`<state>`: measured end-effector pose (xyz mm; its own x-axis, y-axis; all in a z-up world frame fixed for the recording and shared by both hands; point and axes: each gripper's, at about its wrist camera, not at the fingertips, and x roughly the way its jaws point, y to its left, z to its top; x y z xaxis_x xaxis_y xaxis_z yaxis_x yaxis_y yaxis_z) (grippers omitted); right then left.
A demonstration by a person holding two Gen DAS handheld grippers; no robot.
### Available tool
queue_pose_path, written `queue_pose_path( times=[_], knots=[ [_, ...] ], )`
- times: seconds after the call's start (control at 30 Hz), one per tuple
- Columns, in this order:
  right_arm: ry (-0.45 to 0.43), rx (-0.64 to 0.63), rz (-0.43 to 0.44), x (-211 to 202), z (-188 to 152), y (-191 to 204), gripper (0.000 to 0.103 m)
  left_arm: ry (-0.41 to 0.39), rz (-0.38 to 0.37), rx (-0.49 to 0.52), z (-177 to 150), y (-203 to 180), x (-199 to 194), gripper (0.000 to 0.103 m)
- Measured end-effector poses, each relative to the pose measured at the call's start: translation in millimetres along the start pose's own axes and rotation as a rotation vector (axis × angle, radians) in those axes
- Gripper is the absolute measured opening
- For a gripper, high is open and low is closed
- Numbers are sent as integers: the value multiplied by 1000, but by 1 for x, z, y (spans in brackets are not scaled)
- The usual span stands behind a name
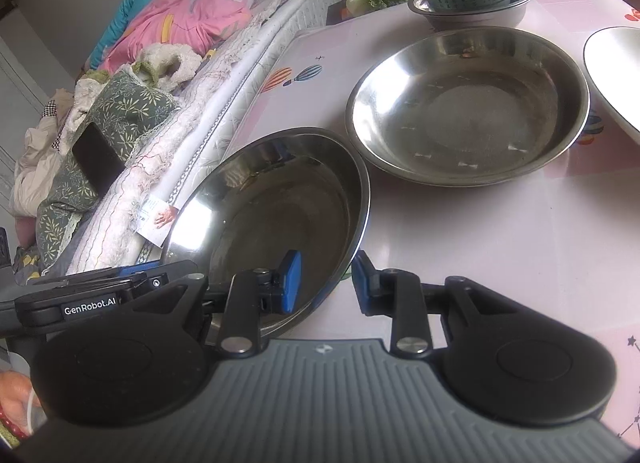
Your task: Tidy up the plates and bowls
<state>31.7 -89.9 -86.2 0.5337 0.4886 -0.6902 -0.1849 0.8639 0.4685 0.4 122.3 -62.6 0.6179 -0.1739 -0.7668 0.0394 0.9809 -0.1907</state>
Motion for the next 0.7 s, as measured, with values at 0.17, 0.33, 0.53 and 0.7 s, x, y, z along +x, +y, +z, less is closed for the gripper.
queue_pose_path(
  times=[0.17,0.33,0.53,0.7],
  knots=[
    [23,3,15,-18,-15,-4,27,34,-89,-4,-9,-7,-8,45],
    [33,8,27,-36,-29,-8,27,68,-144,26,-21,-20,-12,45],
    [-18,32,-13,-55,-33,-21,29,73,-150,16,-24,-22,-14,46],
    [-70,77,-52,-56,-18,-37,30,39,-91,-4,-7,-13,-15,57]
  ],
)
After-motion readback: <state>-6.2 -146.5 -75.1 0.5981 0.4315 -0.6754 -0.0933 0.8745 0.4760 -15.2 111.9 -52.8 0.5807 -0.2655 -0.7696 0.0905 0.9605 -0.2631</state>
